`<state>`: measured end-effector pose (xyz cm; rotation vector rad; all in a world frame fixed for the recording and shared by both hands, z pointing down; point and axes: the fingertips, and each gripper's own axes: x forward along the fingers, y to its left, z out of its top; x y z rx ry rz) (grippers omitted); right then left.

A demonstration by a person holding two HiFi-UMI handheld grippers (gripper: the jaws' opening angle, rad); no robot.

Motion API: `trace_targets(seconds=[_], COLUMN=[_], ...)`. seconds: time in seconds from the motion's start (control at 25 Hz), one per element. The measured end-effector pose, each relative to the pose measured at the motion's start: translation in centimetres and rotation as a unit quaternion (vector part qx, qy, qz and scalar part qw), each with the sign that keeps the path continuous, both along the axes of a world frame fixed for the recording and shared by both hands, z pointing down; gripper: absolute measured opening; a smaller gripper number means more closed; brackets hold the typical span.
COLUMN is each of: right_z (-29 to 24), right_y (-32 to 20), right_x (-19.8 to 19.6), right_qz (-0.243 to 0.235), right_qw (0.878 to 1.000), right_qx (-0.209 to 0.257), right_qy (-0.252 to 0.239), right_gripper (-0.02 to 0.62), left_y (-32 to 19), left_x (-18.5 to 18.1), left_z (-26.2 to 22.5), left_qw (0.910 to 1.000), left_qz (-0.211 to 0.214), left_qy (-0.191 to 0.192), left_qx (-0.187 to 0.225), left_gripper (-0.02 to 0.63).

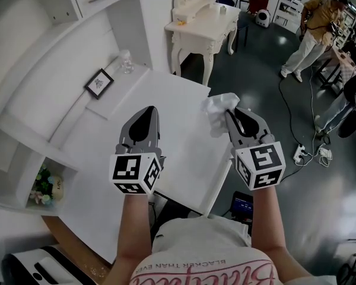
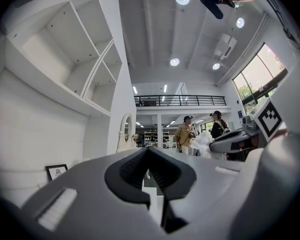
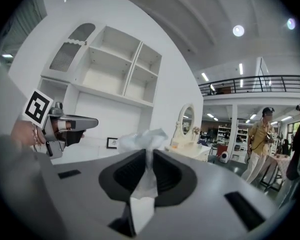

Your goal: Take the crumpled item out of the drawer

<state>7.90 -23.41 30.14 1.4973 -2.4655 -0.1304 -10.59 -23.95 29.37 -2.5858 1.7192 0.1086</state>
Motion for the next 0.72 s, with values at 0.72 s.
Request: trace_targets(seconds=[0.72], right_z=[-5.3], right_y=[2.4], right_x=[2.4], right_qz=[0.057], right_qw=[0.995], right_qx=[0.086], right_qy=[-0.014], right_gripper=[0.054], left_y=[1.2], left_x=[0.3], left_z=[-4.1], left_qw=[0.9974], left_qz=[0.004], left_qy=[-0.04], left_qx=[0.06], left_gripper=[0.006])
